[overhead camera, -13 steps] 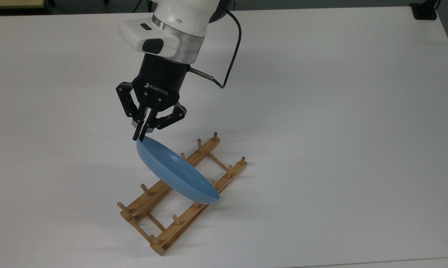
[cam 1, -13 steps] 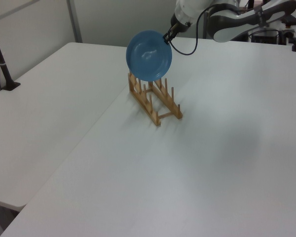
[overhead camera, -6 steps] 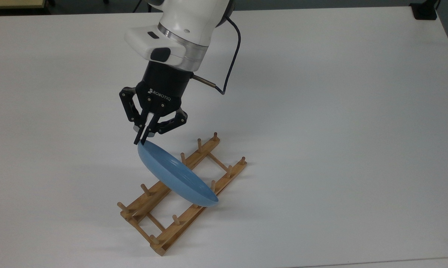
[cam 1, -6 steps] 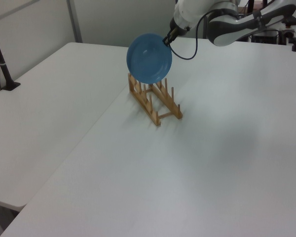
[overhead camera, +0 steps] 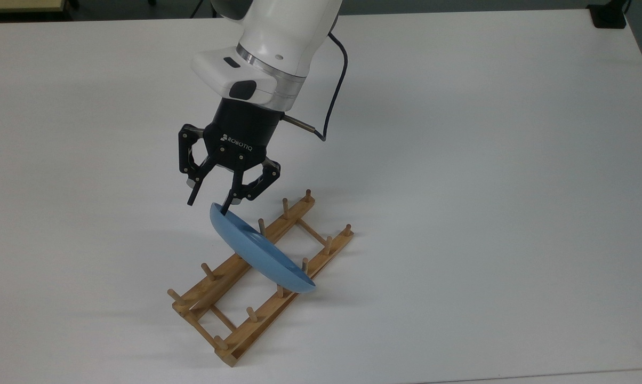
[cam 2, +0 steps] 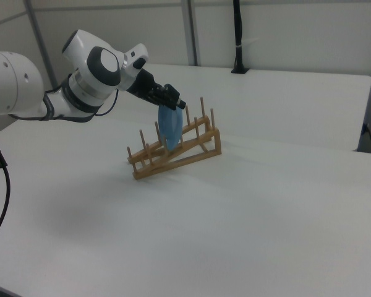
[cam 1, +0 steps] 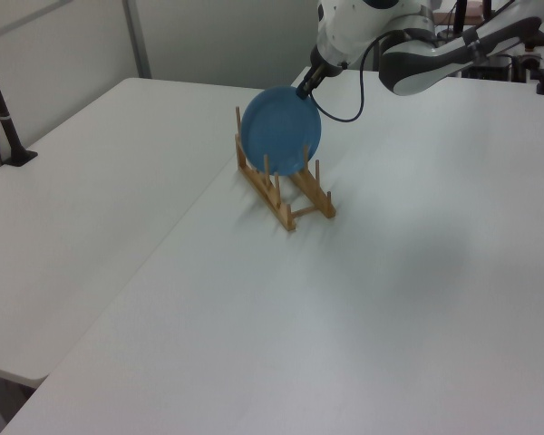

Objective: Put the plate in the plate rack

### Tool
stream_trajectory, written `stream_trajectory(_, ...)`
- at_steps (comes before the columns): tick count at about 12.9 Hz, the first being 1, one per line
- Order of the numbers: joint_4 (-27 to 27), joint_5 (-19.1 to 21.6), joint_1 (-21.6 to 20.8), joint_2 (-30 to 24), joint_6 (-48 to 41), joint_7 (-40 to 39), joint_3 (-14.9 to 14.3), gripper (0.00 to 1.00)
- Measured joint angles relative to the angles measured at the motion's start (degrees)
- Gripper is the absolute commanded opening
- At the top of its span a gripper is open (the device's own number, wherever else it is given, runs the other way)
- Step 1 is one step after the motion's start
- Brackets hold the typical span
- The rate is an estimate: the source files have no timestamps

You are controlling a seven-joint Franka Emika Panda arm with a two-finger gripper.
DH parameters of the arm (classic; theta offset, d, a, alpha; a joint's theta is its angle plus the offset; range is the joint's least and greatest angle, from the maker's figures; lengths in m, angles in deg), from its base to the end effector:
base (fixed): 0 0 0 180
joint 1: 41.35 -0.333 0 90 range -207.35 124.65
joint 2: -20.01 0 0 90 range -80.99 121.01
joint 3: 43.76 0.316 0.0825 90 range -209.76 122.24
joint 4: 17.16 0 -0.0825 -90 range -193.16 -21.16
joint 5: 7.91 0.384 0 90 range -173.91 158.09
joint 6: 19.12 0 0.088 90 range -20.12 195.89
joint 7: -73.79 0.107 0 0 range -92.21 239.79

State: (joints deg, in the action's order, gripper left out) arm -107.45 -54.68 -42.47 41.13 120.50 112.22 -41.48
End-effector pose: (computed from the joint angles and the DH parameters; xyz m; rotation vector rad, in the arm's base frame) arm 0.7059 0.0362 0.4828 2.5499 -0.1428 0.8963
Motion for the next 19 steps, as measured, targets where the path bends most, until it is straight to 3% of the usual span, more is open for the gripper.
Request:
stream_trajectory(2, 0.0, 0.0, 0.0, 0.0, 0.0, 0.0, 0.0, 0.77)
stream_trajectory(4, 0.0, 0.0, 0.0, 0.0, 0.0, 0.3, 0.0, 1.00)
stream_trajectory(7, 0.2, 1.6, 0.0, -0.4, 0.0, 2.0, 0.1, 1.00)
stream_trajectory(10, 0.2, 5.6, -0.5, -1.3, -3.5, 2.3, 0.9, 1.00)
stream_trajectory(12, 0.1, 12.2, -1.7, -2.5, -8.8, 1.4, 1.2, 1.00)
stream_trajectory(14, 0.2, 20.7, -2.3, -4.0, -14.4, -4.3, 1.6, 1.00)
stream_trajectory(15, 0.2, 26.9, -2.5, -5.5, -18.7, -9.9, 1.7, 1.00)
stream_trajectory(19, 0.2, 38.9, -1.9, -11.4, -32.5, -25.1, 1.1, 1.00)
